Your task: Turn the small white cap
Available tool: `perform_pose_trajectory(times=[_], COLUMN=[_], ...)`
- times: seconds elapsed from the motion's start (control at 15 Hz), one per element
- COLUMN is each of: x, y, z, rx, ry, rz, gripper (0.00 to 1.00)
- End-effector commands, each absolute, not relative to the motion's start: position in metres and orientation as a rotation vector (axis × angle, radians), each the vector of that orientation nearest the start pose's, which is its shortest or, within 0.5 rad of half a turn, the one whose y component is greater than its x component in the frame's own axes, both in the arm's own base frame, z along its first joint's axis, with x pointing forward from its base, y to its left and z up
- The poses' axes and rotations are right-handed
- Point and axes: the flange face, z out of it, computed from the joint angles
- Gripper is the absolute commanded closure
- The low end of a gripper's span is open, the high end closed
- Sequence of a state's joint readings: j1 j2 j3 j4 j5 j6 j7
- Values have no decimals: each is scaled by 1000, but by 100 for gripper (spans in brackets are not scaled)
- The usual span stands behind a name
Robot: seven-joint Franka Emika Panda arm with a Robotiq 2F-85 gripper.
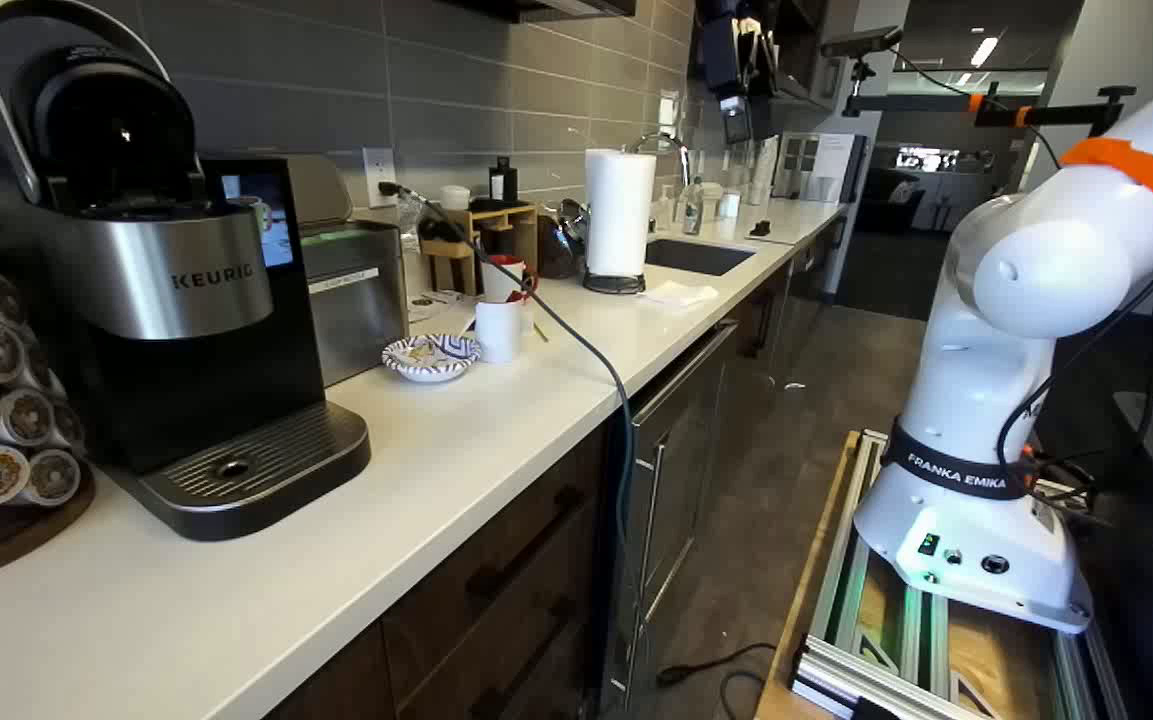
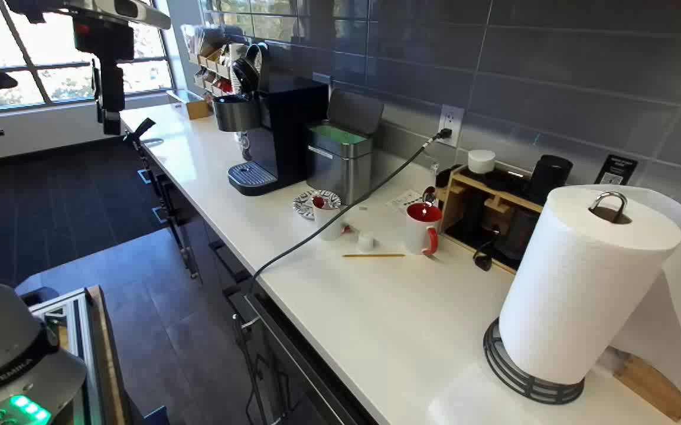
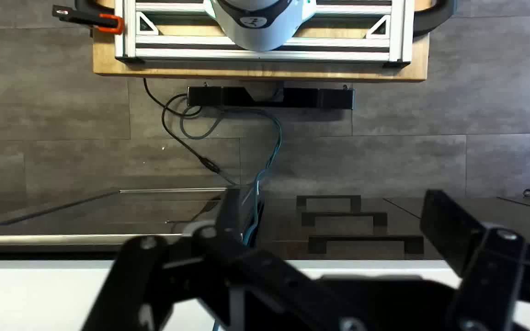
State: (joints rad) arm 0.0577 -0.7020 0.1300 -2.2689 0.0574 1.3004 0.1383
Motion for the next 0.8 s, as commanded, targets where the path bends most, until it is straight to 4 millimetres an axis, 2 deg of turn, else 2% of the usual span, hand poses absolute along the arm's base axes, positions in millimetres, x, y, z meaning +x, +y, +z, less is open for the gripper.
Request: perform_pose_trajectory(times=[0.0,0.2,0.27,0.73], x=[292,292,293,293], y=[75,64,71,71], z=[583,590,586,587], rx=[-3179,-3174,-3180,-3180], ry=[-24,-62,-28,-29], rz=[423,464,418,418], gripper=[0,0,0,0])
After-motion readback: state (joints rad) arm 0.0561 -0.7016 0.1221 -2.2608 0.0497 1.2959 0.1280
